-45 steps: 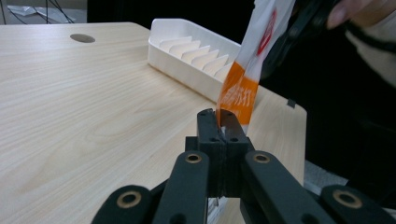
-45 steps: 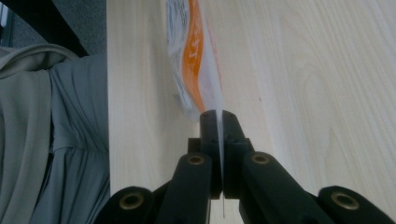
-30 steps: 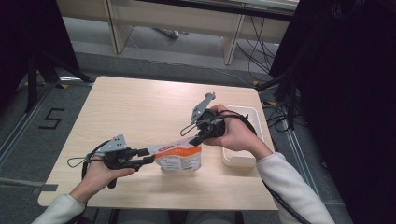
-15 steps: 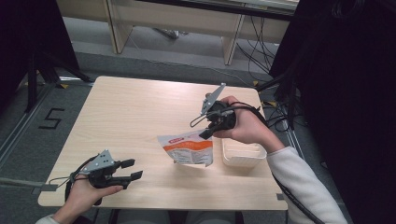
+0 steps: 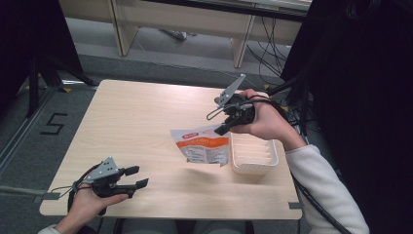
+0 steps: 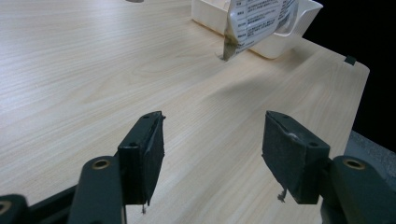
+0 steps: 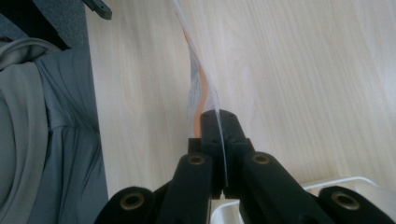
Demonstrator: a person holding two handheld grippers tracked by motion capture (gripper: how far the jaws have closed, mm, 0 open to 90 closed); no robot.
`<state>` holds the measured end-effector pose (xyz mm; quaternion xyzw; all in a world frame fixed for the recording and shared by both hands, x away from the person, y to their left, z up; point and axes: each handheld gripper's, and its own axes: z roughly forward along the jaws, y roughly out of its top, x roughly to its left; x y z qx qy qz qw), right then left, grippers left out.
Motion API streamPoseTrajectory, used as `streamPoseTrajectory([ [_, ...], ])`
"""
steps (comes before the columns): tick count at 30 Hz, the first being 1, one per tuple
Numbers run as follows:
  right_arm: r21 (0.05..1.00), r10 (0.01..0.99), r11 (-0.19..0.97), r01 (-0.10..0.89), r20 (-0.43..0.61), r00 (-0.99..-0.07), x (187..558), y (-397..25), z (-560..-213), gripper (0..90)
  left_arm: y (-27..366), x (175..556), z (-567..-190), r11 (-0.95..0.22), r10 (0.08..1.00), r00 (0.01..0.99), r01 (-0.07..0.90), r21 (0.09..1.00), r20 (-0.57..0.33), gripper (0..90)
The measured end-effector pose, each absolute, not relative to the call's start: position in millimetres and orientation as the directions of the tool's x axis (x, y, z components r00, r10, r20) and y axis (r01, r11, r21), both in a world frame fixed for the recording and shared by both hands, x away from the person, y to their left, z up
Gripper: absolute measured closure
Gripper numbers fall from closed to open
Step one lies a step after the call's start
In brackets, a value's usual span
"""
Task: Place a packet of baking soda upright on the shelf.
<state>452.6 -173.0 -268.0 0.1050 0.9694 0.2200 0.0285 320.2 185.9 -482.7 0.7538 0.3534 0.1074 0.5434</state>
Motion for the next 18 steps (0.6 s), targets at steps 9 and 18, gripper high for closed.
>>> streamPoseTrajectory([
  [9,0.433,0.241,0.876,0.211,-0.015,-0.97,460,-188,-255,90.0,185,321,-483,-0.159,0.644,0.729,0.423,0.892,-0.231,37.3],
  [18,0.422,0.243,0.882,0.211,-0.024,-0.97,465,-205,-248,90.0,186,321,-484,-0.154,0.648,0.725,0.426,0.892,-0.234,37.3],
])
